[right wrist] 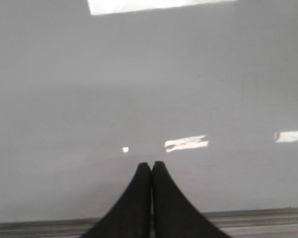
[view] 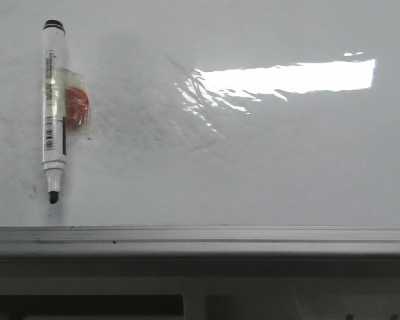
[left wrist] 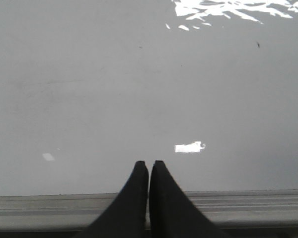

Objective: Write number 8 on whiteboard

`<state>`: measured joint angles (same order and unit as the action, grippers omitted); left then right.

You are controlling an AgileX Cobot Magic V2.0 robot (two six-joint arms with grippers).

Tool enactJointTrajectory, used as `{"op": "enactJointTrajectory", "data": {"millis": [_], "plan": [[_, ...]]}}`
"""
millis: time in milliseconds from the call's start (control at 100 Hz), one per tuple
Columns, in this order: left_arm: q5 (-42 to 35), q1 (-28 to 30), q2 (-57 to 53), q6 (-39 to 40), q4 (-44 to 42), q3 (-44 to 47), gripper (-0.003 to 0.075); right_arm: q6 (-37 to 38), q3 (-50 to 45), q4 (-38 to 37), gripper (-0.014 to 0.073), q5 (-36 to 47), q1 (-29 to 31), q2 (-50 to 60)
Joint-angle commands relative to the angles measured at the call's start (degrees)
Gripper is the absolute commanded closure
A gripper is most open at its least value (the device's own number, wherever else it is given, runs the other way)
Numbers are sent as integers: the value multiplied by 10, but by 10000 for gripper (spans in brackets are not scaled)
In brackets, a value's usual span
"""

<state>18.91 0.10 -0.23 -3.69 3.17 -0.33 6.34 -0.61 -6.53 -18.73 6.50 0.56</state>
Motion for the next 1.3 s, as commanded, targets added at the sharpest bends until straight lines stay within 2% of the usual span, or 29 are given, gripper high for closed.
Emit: {"op": "enactJointTrajectory", "data": {"millis": [0, 890, 1060, 1290], "plan": [[-27, 0, -16, 6, 5, 22, 741, -5, -7, -2, 657, 13, 2, 13], [-36, 0, -16, 6, 5, 22, 741, -5, -7, -2, 657, 16, 2, 13], [-57, 0, -16, 6, 1, 22, 741, -5, -7, -102, 657, 41, 2, 13], [-91, 0, -16, 6, 1, 22, 741, -5, -7, -107, 657, 107, 2, 13]]}}
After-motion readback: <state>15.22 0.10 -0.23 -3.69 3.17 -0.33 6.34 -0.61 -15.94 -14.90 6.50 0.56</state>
